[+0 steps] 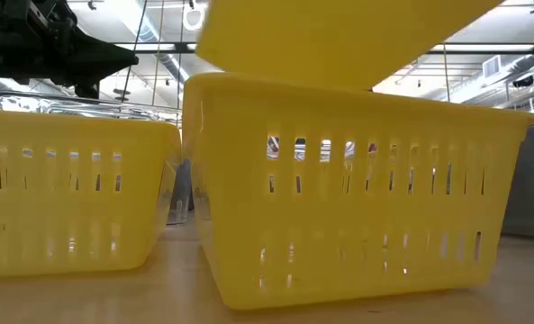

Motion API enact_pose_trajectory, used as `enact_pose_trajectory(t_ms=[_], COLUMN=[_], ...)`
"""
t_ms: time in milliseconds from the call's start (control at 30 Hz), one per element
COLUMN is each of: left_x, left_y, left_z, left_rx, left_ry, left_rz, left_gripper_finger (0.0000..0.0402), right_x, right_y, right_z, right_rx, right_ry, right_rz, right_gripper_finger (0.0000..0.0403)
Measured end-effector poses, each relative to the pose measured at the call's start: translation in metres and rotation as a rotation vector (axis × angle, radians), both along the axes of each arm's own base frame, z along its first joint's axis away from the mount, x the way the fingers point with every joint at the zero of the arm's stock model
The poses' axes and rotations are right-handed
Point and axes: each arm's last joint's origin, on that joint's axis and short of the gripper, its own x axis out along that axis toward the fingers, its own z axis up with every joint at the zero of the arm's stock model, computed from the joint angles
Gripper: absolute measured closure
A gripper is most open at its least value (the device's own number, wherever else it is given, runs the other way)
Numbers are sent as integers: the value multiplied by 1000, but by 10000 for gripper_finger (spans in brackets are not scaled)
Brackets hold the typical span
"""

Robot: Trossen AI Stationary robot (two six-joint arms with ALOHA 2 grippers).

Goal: Stack baskets by color
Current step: Stack the right yellow bin on the middle yellow bin

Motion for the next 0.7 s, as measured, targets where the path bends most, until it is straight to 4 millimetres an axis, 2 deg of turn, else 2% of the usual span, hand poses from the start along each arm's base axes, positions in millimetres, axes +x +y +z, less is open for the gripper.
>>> enact_pose_trajectory(t_ms=[300,600,700], left_x=[0,0,0], left_y=[0,0,0], left_z=[0,0,-1], left_rx=[0,0,1], left_ry=[0,2,5], left_rz=[0,0,0], left_gripper_finger=[373,365,366], right_x=[1,11,12], right_y=[-2,8,9], right_z=[-25,-74,-81], right_rx=[50,-59,-84], right_ry=[-157,-124,-124], right_rz=[-75,-113,-129], right_gripper_finger=[395,395,395])
